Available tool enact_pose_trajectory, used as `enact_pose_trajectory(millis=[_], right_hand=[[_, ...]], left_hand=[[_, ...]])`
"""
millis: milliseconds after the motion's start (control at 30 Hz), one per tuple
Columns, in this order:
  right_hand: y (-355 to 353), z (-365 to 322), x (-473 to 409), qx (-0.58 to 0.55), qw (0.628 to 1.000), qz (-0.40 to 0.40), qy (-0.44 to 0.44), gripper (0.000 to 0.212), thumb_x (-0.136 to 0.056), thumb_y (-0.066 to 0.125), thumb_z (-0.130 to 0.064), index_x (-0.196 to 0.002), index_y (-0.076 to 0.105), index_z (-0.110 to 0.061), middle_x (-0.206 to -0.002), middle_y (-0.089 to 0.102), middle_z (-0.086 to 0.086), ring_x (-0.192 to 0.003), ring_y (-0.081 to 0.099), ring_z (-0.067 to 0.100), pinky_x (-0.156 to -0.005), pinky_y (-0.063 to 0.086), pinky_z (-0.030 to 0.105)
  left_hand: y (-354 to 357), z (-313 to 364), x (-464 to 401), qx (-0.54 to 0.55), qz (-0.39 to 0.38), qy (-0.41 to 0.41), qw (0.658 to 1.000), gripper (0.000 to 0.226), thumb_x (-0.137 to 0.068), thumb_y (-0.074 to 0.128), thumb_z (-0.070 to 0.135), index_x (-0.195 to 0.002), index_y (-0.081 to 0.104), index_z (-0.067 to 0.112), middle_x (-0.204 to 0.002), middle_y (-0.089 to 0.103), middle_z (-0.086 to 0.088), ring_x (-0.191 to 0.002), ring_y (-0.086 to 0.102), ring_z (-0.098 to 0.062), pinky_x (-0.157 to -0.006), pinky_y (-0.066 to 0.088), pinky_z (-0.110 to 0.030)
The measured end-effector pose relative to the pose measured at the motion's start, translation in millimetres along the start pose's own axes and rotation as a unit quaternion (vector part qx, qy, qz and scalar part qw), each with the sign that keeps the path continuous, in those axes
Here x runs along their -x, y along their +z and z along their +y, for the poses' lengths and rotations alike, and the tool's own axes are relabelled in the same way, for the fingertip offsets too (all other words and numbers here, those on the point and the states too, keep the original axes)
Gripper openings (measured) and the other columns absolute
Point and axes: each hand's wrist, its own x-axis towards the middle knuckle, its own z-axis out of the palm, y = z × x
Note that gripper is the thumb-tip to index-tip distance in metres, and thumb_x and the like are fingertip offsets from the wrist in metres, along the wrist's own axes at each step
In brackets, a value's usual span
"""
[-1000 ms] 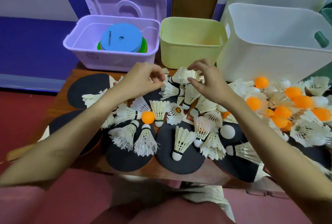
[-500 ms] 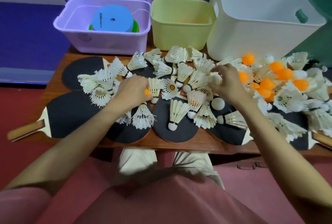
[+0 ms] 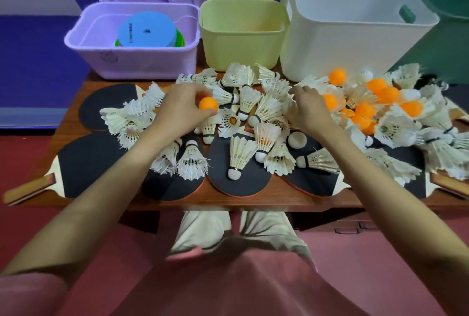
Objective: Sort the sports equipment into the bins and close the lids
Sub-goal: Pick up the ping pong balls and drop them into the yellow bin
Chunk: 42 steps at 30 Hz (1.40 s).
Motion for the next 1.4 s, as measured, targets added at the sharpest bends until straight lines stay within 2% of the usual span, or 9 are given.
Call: enact_pose_trajectory(millis=[133,267,400,567,900,1100,1167,1267,1400], right_hand=[[-11.1,1.7,-4.6,0.0,1.0,-0.025,-0.012,0.029,-0.082,0.047,-0.008,-0.109,0.053,0.002,-0.092,0.059,0.022,-0.082,0.055,0.042,-0.07,0.046,0.046],[-39.4,-0.5,-15.5,-0.087,0.995,0.04,-0.035,0.038,-0.082,0.06,-0.014,-0.118,0.052,-0.003,-0.105,0.059,0.018,-0.096,0.055,0.037,-0.081,0.046,0.044],[-52.5,-8.6,-55.7,-0.24,0.964,0.095,-0.061,0.033,-0.089,0.06,-0.023,-0.118,0.057,-0.007,-0.113,0.059,0.012,-0.1,0.057,0.025,-0.082,0.043,0.033],[-48.2,-9.2,-143.1,-0.27,0.947,0.169,-0.048,0.028,-0.091,0.057,-0.02,-0.115,0.058,-0.005,-0.112,0.06,0.012,-0.105,0.056,0.025,-0.083,0.036,0.024],[-31.9,-10.1,-188.8,-0.188,0.972,0.115,-0.076,0.032,-0.089,0.06,-0.015,-0.12,0.055,-0.005,-0.124,0.055,0.013,-0.112,0.053,0.025,-0.092,0.04,0.029],[-55.4,15.8,-126.8,-0.226,0.964,0.096,-0.105,0.028,-0.088,0.059,-0.016,-0.115,0.059,-0.006,-0.11,0.06,0.011,-0.099,0.057,0.02,-0.083,0.046,0.027],[-62.4,30.2,-98.8,-0.222,0.968,0.073,-0.09,0.026,-0.088,0.059,-0.015,-0.113,0.06,-0.007,-0.108,0.062,0.01,-0.096,0.058,0.018,-0.081,0.048,0.028],[-67.6,52.0,-55.3,-0.208,0.976,0.048,-0.054,0.023,-0.089,0.06,-0.013,-0.111,0.062,-0.007,-0.107,0.063,0.009,-0.093,0.059,0.016,-0.079,0.05,0.027],[-66.4,76.8,-12.1,-0.189,0.982,0.02,0.003,0.022,-0.091,0.06,-0.012,-0.111,0.063,-0.005,-0.108,0.063,0.01,-0.092,0.06,0.018,-0.08,0.052,0.031]], left_hand=[[-2.0,18.7,-27.4,0.092,0.067,-0.02,0.993,0.039,-0.074,0.08,0.027,-0.11,0.07,0.013,-0.104,0.07,0.001,-0.084,0.063,-0.012,-0.083,0.052,-0.026],[1.2,28.8,-59.9,0.117,0.096,-0.011,0.988,0.037,-0.075,0.079,0.025,-0.108,0.07,0.012,-0.102,0.07,-0.001,-0.089,0.063,-0.008,-0.082,0.054,-0.025],[1.5,38.6,-110.7,0.104,0.12,0.017,0.987,0.034,-0.075,0.078,0.027,-0.106,0.07,0.016,-0.102,0.07,0.002,-0.091,0.063,-0.01,-0.084,0.053,-0.031],[1.3,34.4,-196.7,0.003,0.124,0.053,0.991,0.034,-0.079,0.07,0.027,-0.112,0.066,0.017,-0.112,0.068,-0.002,-0.102,0.063,-0.022,-0.087,0.051,-0.035],[40.5,5.7,-237.1,-0.034,0.046,0.063,0.996,0.042,-0.086,0.067,0.024,-0.124,0.06,0.009,-0.124,0.064,-0.008,-0.113,0.058,-0.025,-0.097,0.045,-0.037],[40.0,36.3,-181.4,0.07,0.102,0.163,0.979,0.024,-0.086,0.062,0.018,-0.108,0.067,0.011,-0.105,0.069,-0.001,-0.093,0.064,-0.013,-0.085,0.051,-0.029],[40.3,52.8,-153.5,0.111,0.059,0.173,0.977,0.019,-0.087,0.063,0.016,-0.106,0.068,0.012,-0.101,0.069,0.001,-0.088,0.064,-0.009,-0.081,0.051,-0.023],[45.5,74.6,-110.6,0.141,-0.073,0.171,0.972,0.017,-0.087,0.067,0.018,-0.103,0.069,0.017,-0.096,0.07,0.007,-0.084,0.064,-0.002,-0.079,0.049,-0.013],[66.1,92.7,-72.9,0.094,-0.212,0.248,0.941,0.021,-0.083,0.072,0.026,-0.103,0.07,0.02,-0.1,0.07,0.009,-0.091,0.063,-0.002,-0.087,0.051,-0.026]])
